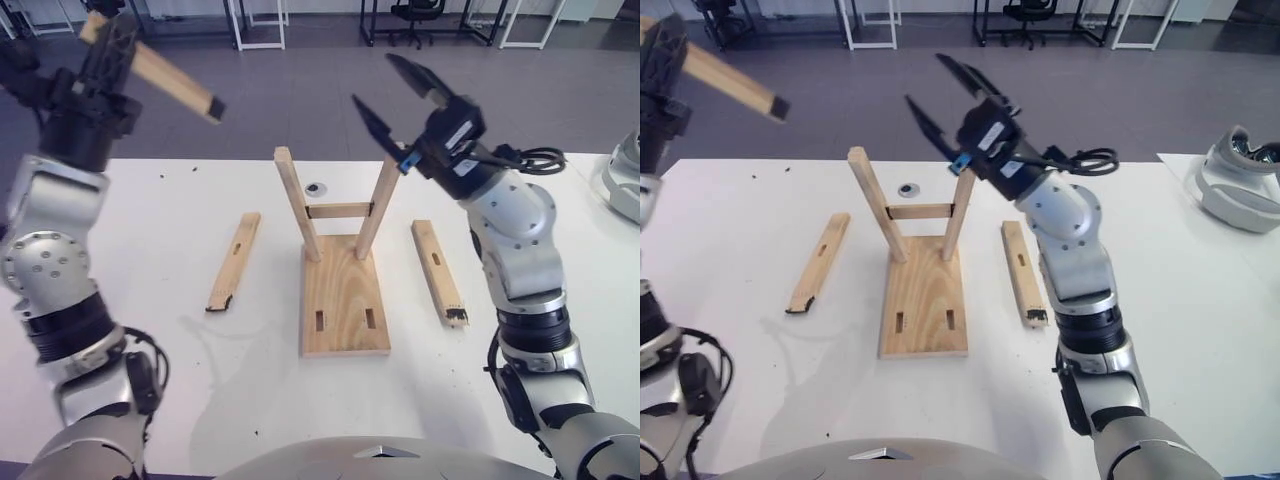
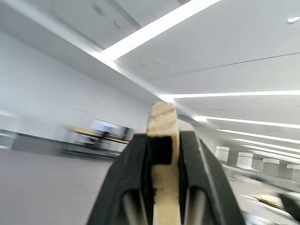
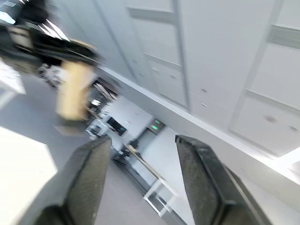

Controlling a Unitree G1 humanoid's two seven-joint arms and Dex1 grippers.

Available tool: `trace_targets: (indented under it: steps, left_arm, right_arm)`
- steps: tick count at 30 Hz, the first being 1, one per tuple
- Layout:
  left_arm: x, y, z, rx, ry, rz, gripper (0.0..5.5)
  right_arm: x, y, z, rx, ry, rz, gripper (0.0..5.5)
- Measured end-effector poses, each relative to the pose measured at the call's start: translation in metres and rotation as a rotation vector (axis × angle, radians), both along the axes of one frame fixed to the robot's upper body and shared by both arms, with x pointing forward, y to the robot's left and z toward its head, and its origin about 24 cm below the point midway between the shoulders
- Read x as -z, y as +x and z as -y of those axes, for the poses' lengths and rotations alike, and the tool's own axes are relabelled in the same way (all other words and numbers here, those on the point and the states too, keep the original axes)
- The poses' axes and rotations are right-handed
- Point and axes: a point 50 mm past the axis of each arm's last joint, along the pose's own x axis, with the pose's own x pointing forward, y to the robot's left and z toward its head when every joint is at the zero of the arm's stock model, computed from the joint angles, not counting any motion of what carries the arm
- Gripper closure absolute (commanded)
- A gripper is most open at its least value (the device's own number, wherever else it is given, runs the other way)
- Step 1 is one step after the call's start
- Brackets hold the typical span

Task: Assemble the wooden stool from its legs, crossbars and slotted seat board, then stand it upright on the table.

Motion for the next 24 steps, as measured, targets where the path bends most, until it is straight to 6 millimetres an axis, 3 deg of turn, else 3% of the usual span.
trace_targets:
  steps: [2,3,6,9,11,18,24]
  left_arm:
    - [0.047,0.007,-0.027,-0.144,0.059,-0.168,5.09]
    - [0.083,0.007,-0.039,-0.201,0.067,-0.295,5.09]
    - [0.12,0.007,-0.032,-0.221,0.009,-0.381,5.09]
    - [0.139,0.011,-0.014,-0.179,-0.075,-0.417,5.09]
    - [0.144,0.013,-0.008,-0.164,-0.102,-0.426,5.09]
    - [0.161,0.019,0.004,-0.133,-0.131,-0.485,5.09]
    - [0.174,0.021,0.006,-0.173,-0.033,-0.529,5.09]
  right_arm:
    - [0.024,0.001,0.024,0.095,0.006,-0.089,2.96]
    - [0.044,0.004,0.047,0.194,0.018,-0.172,2.96]
    - [0.079,0.018,0.088,0.407,0.088,-0.299,2.96]
    - [0.126,0.027,0.123,0.612,0.138,-0.469,2.96]
    - [0.152,0.024,0.129,0.646,0.148,-0.545,2.96]
    - [0.18,0.024,0.127,0.671,0.163,-0.607,2.96]
    - [0.192,0.023,0.126,0.681,0.167,-0.65,2.96]
